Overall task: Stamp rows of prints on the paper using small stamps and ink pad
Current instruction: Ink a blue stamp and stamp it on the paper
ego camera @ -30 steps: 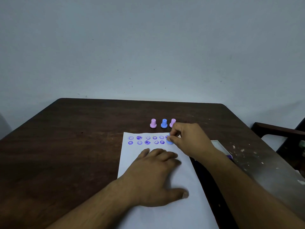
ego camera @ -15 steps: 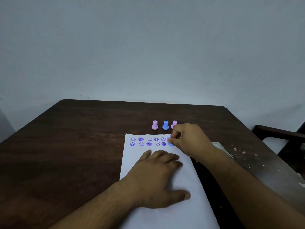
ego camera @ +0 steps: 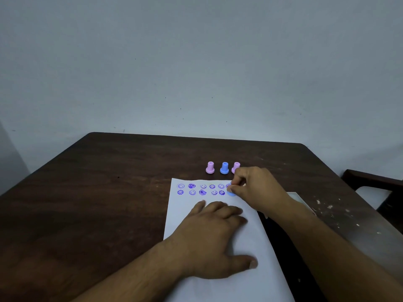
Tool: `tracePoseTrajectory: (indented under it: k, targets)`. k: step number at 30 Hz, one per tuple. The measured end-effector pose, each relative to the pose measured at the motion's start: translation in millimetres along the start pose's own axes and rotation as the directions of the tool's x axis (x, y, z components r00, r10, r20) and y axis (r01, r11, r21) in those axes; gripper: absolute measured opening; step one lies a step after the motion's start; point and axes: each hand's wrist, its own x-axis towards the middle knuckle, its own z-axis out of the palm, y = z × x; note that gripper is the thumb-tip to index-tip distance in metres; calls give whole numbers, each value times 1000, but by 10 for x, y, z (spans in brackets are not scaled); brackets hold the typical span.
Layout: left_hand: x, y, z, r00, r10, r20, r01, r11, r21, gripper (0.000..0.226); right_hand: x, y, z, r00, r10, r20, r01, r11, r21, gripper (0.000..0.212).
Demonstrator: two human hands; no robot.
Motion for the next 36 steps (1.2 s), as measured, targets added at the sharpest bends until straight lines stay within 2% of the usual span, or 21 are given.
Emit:
tracePoseTrajectory:
  k: [7,14,18,21,29,32,36]
  targets:
    - [10,-21,16,1000,0,3,0,1000,-22,87,1,43,31,999,-29,-33,28,999,-46,25]
    - [8,-26,18,1000,3,-3,-3,1000,-26,86,-21,110,71,992,-80,-98,75,996,-56,16]
    - [9,-30,32,1000,-1,-2,1,1000,-18,87,-36,100,60,993,-61,-105,58,998,-31,15]
    - [19,-38,37,1000,0,-4,0,1000,-7,87,-21,73,-69,980,-69,-186,76,997,31,19]
    - [11,-42,23,1000,-11,8,11,1000,-24,88,254,151,-512,941,28,-337,56,970,237,16]
    - [8,-37,8,1000,-6,9,6,1000,-18,87,352,257,-536,918,70,-390,32,968,250,16]
    - [10,-28,-4,1000,-9,20,9,1000,-17,88,439,456,-377,911,121,-394,-36,976,216,19]
